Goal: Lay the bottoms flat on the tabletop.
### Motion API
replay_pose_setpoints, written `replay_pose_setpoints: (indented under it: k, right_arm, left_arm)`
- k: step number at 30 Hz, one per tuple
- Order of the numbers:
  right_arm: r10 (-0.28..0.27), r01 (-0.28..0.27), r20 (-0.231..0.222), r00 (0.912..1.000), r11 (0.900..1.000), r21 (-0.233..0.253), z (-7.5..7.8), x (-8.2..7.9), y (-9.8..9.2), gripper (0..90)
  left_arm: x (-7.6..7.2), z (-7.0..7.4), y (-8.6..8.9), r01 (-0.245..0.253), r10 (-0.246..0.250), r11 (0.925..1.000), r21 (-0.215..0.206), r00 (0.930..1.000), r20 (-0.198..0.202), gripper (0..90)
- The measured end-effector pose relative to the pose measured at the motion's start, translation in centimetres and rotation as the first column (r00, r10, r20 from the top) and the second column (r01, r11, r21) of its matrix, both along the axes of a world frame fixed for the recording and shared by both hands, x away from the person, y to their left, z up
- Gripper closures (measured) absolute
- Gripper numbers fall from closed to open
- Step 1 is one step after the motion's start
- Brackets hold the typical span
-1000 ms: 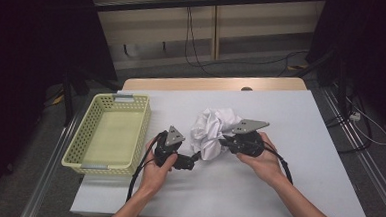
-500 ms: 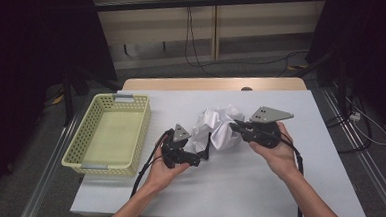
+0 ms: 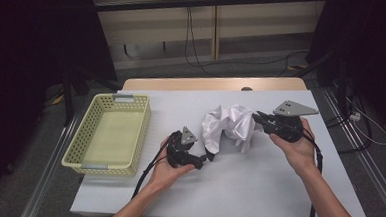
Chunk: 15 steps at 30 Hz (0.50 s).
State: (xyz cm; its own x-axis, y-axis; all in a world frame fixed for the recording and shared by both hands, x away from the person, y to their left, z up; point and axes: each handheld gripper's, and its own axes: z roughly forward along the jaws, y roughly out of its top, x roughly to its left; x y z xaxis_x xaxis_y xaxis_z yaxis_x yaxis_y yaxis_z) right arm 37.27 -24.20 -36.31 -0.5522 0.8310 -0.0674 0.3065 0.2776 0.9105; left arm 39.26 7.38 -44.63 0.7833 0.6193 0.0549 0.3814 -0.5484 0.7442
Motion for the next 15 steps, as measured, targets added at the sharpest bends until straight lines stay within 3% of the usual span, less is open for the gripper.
replay_pose_setpoints:
  k: [4, 10, 12, 15]
  right_arm:
    - [-0.024, 0.022, -0.041, 0.9989, 0.999, -0.028, -1.6, 0.3, -0.9, 84.5]
    - [-0.059, 0.047, -0.118, 0.9912, 0.994, -0.101, -4.1, 0.9, -1.3, 80.5]
    - [-0.053, 0.04, -0.127, 0.9904, 0.994, -0.104, -4.3, 0.9, -1.1, 76.9]
    - [-0.043, 0.034, -0.101, 0.994, 0.996, -0.086, -3.8, 0.7, -0.6, 63.6]
  left_arm:
    - [0.1, 0.1, 0.1, -0.002, 0.002, 0.9997, -0.023, 1.0, 0.001, 5.7]
    - [0.0, -0.1, -0.2, 0.008, -0.008, 0.9998, -0.017, 1.0, 0.001, 6.1]
    - [0.0, -0.1, -0.1, 0.009, -0.009, 0.9998, -0.018, 1.0, 0.0, 6.1]
    - [0.1, -0.1, 0.0, 0.007, -0.007, 0.9999, -0.014, 1.0, -0.002, 5.9]
